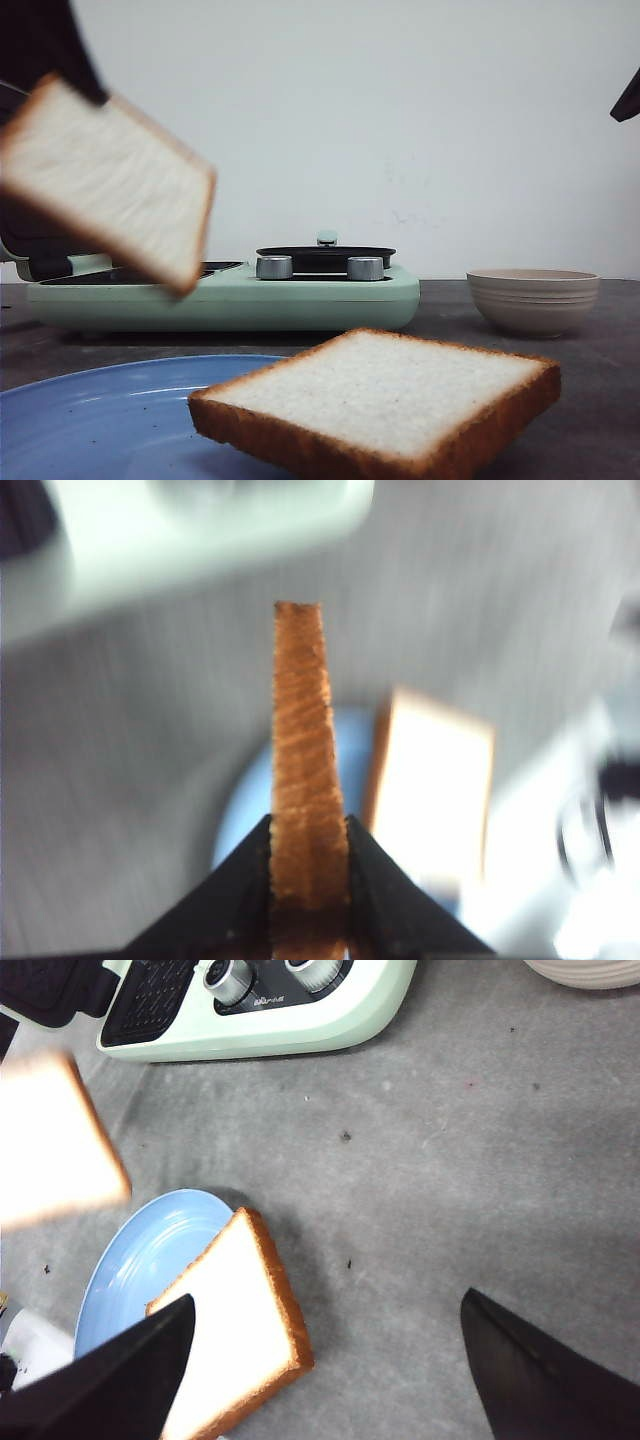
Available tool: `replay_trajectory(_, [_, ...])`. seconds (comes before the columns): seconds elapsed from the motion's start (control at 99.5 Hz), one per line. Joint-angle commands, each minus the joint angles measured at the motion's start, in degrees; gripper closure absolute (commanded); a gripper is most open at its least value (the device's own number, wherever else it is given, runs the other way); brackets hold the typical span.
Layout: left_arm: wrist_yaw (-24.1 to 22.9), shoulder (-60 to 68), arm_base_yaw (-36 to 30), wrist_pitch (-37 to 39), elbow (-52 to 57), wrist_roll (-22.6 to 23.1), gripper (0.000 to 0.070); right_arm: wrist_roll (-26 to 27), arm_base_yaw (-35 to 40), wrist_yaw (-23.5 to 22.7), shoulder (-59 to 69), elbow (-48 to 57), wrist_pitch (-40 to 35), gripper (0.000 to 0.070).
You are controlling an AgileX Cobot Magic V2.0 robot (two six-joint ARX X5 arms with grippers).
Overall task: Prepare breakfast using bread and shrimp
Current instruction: 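Lift the bread with the left gripper and lower it into the sandwich maker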
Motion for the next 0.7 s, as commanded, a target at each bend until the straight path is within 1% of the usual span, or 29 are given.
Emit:
replay_trajectory(0.0, [-1.6, 0.59, -0.26, 4.85, 2.21, -3.39, 0.0697, -0.57, 0.26, -0.09, 0.17, 0.87, 0.63, 0.0166])
replay_trajectory(0.06, [-4.76, 0.74, -0.26, 9.29, 3.37, -4.5, 0.0697, -0.57, 0.26, -0.07, 0.17, 0.87, 0.63, 0.0166])
replay_trajectory(0.111, [-8.35, 0.81, -0.26, 13.18, 4.02, -5.05, 0.0697, -0.57, 0.26, -0.07, 0.17, 0.87, 0.63, 0.0167])
replay_trajectory(0.251, [-21.16, 1.2, -0.26, 25.83, 4.35, -5.07, 0.0697, -0.57, 0.24, -0.02, 0.2, 0.87, 0.63, 0.0167])
replay_trajectory(0.302, [-24.96, 1.79, -0.26, 29.86, 4.37, -5.07, 0.0697, -0.57, 0.24, 0.0, 0.2, 0.87, 0.63, 0.0167])
replay_trajectory(0.402, [-29.59, 3.67, -0.24, 36.0, 4.37, -4.28, 0.0697, -0.57, 0.24, 0.02, 0.2, 0.87, 0.66, 0.0167])
replay_trajectory(0.442, [-31.3, 4.68, -0.26, 37.88, 4.37, -2.51, 0.0697, -0.59, 0.24, 0.11, 0.2, 0.87, 0.68, 0.0167])
replay_trajectory(0.483, [-32.98, 5.95, -0.26, 39.78, 4.37, 0.17, 0.0697, -0.57, 0.24, 0.22, 0.2, 0.87, 0.7, 0.0167])
replay_trajectory(0.654, [-40.28, 12.37, -1.46, 45.53, 4.37, 13.29, 0.0697, -0.59, 0.26, 0.42, 0.2, 0.87, 1.07, 0.0167])
replay_trajectory(0.694, [-41.79, 13.73, -1.73, 46.49, 4.37, 15.45, 0.0697, -0.59, 0.26, 0.42, 0.2, 0.87, 1.07, 0.0167])
